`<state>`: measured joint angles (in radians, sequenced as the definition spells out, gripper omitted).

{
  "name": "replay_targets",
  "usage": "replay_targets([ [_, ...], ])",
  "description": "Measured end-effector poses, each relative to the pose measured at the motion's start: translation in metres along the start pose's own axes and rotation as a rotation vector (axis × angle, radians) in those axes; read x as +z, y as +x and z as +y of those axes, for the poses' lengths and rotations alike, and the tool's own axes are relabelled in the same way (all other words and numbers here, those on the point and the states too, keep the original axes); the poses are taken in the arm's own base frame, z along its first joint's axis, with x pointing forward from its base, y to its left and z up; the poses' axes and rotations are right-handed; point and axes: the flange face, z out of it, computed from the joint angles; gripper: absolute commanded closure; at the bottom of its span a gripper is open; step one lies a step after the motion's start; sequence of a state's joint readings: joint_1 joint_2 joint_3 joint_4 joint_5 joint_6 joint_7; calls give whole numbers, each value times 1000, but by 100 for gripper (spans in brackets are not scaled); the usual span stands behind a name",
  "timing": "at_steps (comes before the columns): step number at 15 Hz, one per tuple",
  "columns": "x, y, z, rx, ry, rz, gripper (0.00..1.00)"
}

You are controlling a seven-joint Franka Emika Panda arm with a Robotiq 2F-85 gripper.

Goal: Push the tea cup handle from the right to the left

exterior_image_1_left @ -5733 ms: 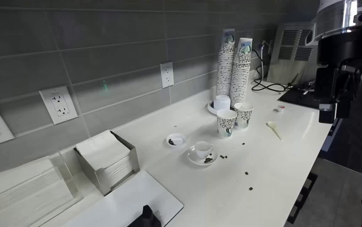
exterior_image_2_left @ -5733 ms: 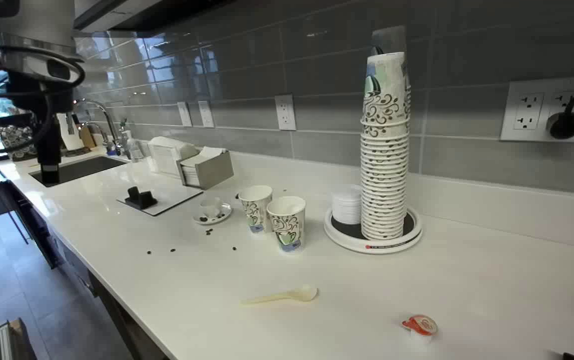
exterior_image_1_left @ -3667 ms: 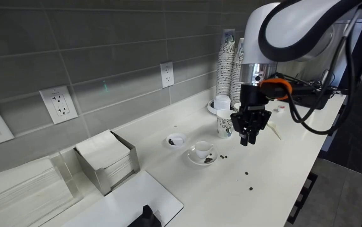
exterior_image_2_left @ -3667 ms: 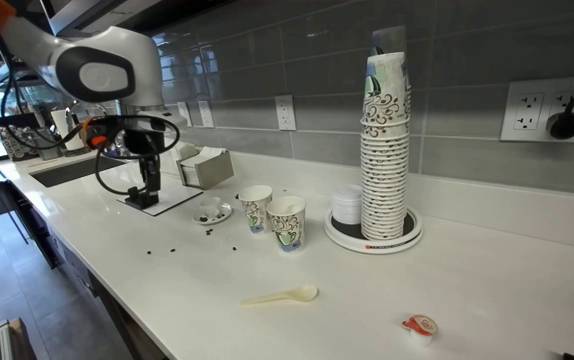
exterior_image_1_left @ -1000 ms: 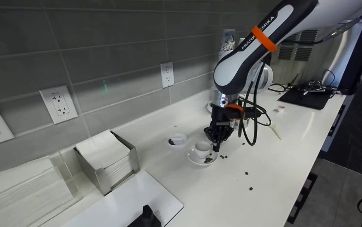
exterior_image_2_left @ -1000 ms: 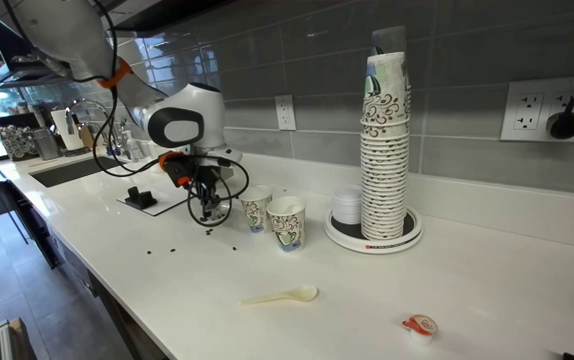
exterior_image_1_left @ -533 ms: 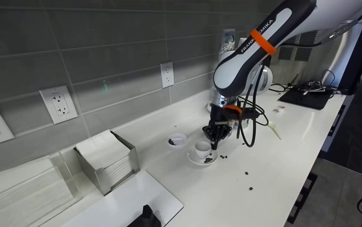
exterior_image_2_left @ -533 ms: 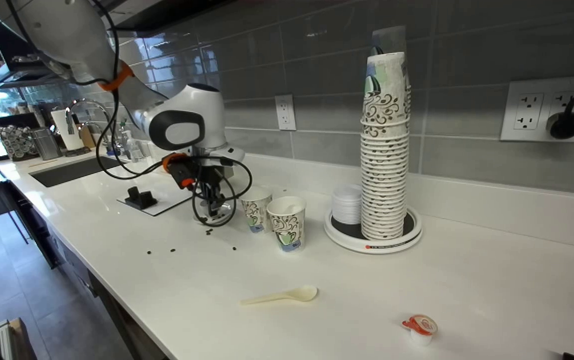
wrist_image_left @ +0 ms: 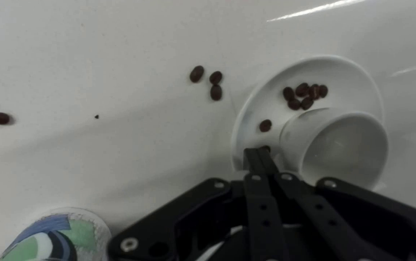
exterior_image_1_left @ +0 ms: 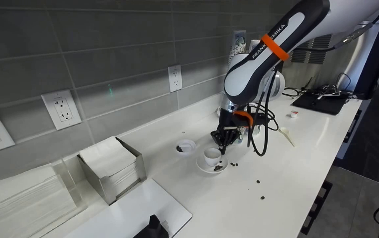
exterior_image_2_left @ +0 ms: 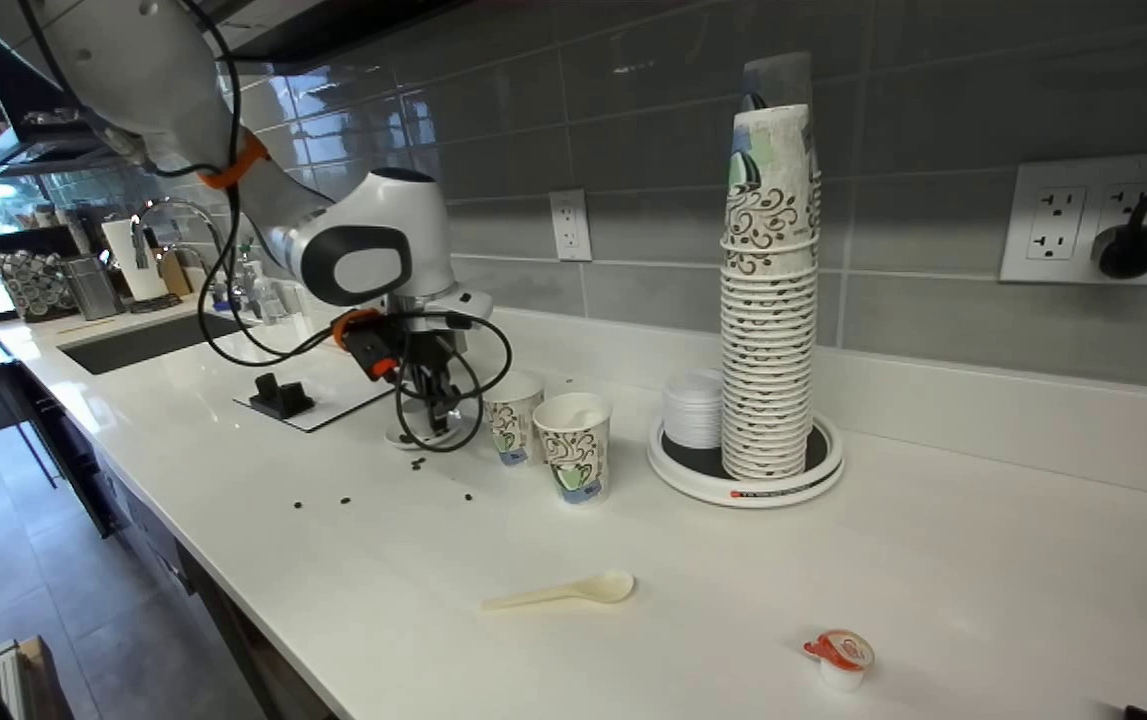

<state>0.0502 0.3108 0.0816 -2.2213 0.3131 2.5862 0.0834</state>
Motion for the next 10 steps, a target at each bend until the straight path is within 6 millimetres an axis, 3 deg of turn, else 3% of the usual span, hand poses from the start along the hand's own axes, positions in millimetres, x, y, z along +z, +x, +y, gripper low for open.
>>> replay_targets([
  [10,-1,2,-7,-13,5,39,100],
])
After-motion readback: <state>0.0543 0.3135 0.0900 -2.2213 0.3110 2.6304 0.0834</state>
